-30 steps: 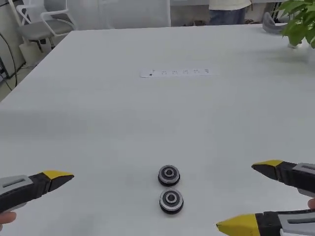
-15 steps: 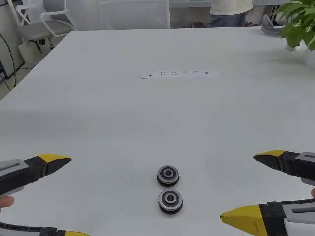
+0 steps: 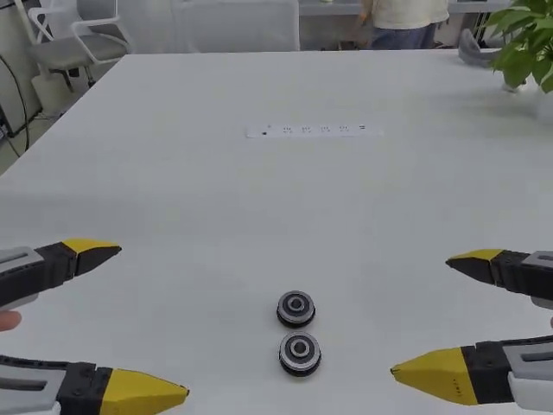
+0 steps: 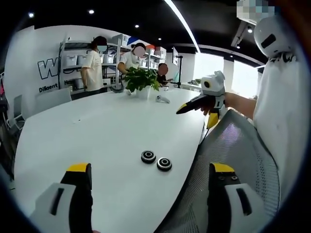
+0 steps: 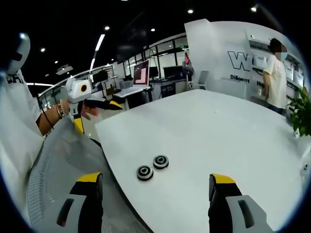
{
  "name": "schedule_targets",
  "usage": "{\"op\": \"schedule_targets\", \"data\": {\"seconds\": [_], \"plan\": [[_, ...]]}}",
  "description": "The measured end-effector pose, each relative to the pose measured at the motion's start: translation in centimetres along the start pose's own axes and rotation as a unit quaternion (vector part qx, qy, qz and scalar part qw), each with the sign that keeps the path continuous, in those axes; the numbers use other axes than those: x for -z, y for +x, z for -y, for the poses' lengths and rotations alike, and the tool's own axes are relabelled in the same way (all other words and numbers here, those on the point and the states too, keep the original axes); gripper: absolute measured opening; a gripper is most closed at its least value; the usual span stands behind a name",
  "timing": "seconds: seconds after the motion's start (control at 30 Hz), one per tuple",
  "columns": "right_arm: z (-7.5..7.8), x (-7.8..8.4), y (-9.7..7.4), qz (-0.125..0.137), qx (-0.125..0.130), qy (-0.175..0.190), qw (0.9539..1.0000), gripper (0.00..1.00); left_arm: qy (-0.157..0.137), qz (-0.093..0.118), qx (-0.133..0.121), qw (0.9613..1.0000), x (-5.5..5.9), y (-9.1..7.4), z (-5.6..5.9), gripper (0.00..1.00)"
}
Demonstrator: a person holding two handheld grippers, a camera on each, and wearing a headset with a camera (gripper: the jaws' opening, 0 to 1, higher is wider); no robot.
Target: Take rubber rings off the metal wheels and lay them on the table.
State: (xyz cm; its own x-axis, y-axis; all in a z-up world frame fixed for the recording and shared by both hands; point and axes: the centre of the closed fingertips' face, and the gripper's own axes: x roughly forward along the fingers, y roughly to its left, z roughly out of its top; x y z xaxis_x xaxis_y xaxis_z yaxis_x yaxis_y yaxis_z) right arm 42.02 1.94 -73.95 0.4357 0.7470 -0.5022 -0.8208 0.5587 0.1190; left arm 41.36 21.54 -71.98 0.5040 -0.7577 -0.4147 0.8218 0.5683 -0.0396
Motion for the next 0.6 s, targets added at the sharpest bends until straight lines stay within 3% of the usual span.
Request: {"op": "schedule_targets", "data": {"seconds": [0.2,0.5,0.6], "plan": [[-0.1,-1.4,0.0,0.008,-0.005,-0.020,0.9998,0.89,0.017,0.013,0.000,0.9998,-1.6,0.2,-0.3,0.99],[-0.1,-3.4,0.3,0.024,-0.013,-0.046,0.9986,0.86,0.050,0.016,0.009,0.9986,-3.2,0.7,-0.7,0.99],[0.1,-4.0,0.8,0.022,-0.015,-0.052,0.9983,0.85,0.065,0.030,0.027,0.9971,-4.2,1.3,-0.6,0.99]]}}
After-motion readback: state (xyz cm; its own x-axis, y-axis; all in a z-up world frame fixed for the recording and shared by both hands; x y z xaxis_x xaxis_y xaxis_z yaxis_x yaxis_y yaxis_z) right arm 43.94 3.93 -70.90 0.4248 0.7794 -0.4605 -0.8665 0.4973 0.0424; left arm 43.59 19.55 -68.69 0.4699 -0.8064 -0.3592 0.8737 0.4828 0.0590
